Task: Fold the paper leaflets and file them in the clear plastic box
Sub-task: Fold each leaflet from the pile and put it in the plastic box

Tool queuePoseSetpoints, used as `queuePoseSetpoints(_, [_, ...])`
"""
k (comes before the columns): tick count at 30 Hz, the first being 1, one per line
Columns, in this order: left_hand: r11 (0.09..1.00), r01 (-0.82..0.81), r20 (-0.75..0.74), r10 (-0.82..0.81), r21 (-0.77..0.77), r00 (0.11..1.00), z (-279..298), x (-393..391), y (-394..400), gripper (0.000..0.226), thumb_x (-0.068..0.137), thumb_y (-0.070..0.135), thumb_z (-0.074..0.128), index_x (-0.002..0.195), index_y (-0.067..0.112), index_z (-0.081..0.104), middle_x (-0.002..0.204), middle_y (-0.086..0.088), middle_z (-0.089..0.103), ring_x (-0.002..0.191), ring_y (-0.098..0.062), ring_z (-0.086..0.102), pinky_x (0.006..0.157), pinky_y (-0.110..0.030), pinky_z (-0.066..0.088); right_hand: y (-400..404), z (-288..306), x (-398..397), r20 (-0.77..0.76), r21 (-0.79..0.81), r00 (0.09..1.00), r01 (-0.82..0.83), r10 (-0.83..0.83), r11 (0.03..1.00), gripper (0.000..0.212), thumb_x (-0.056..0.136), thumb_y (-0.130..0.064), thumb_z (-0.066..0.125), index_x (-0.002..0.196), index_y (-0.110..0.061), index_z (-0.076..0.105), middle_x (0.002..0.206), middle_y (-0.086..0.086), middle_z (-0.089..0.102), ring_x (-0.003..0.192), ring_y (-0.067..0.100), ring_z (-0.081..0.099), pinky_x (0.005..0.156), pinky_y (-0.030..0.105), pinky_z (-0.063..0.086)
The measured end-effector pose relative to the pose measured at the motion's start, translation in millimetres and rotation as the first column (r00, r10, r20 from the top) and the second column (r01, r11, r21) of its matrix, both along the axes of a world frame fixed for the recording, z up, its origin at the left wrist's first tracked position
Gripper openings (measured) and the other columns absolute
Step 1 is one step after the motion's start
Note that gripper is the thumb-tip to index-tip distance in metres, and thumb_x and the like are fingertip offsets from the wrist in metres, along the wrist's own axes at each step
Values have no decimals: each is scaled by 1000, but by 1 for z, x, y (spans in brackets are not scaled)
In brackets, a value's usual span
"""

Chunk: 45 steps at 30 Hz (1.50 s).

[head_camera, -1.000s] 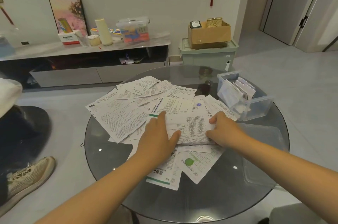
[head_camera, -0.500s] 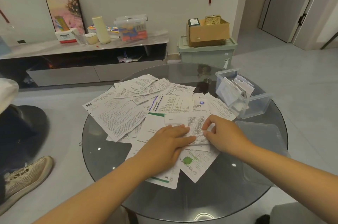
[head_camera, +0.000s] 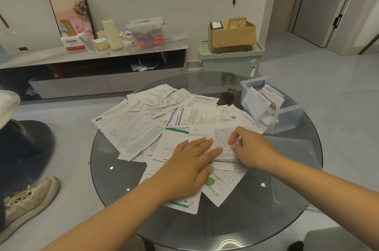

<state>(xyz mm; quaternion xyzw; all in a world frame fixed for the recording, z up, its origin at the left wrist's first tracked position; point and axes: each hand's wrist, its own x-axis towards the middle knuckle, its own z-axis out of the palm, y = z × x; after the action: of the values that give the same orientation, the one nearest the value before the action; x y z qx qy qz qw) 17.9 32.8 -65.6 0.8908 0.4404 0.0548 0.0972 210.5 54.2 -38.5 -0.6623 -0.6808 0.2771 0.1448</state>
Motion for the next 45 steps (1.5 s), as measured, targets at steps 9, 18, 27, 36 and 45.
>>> queuePoseSetpoints(9, [997,-45,336,21,64,941,13,0,-3,49,88,50,39,128,31,56,132,13,50,121,4,36,95,-4,25,-23,35,29,-87,-242,995,-60,40,968,16,97,-13,37,95,-21,51,84,-1,50,46,17,52,47,23,45])
queuePoseSetpoints(18, [994,-21,212,-1,103,977,-3,12,1,42,88,43,39,116,31,67,124,-2,60,110,-21,57,89,-32,44,-29,10,33,36,35,999,24,-25,999,4,94,-19,48,96,-22,49,93,-2,50,67,7,49,49,16,36])
queuePoseSetpoints(27, [995,89,-62,-86,47,994,11,12,1,74,75,70,20,138,39,43,149,7,33,133,-14,26,105,-29,13,-41,18,27,556,147,819,-269,146,952,43,89,-53,50,129,-39,51,147,-1,23,135,21,20,106,33,31])
queuePoseSetpoints(36, [964,128,73,-149,233,986,14,16,2,49,92,40,31,75,13,69,73,3,66,67,-19,59,74,-33,43,-49,17,31,411,0,855,-347,316,938,62,75,-75,43,130,-48,46,156,0,-21,140,25,-28,113,42,-13])
queuePoseSetpoints(45, [973,-139,422,207,-186,883,26,17,-9,37,89,48,54,61,24,51,55,7,54,49,-5,47,50,-20,34,-34,14,37,315,45,875,-400,367,915,29,89,-47,53,88,-20,64,118,-6,59,122,13,39,105,26,21])
